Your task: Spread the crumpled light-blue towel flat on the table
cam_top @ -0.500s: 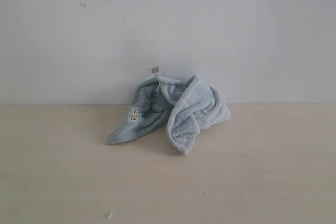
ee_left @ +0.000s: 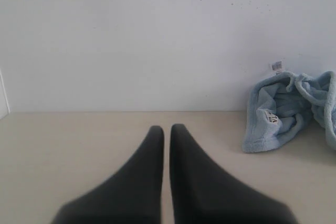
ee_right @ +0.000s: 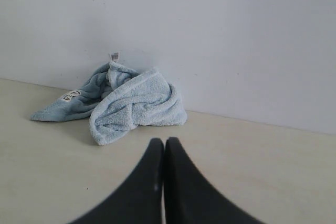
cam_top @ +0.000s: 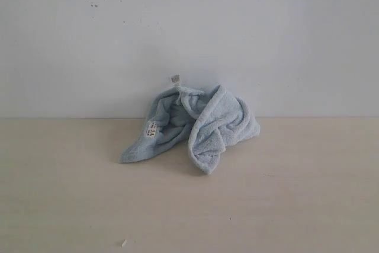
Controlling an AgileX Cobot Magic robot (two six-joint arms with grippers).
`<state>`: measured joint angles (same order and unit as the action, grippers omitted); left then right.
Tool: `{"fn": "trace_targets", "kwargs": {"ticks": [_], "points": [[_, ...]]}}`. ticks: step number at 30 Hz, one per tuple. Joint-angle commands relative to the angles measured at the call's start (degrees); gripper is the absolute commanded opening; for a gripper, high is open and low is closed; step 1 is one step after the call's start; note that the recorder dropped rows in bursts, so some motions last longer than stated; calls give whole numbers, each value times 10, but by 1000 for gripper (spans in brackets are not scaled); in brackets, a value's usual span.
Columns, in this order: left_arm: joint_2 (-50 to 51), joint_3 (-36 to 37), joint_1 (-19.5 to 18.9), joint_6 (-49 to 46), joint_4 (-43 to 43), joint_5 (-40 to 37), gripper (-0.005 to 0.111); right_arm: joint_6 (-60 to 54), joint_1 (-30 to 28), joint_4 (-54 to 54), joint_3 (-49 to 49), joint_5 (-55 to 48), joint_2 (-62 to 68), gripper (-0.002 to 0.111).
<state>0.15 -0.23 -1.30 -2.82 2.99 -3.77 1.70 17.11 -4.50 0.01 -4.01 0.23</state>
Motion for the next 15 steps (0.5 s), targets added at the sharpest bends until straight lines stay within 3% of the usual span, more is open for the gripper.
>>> {"fn": "trace_targets", "kwargs": {"ticks": [1,15], "points": [[-2,2,-1,-3,7,8,4,-1,1,-2,0,8,-2,0],[-2,2,-1,-3,7,8,4,-6,1,-2,0,8,-2,0]]}}
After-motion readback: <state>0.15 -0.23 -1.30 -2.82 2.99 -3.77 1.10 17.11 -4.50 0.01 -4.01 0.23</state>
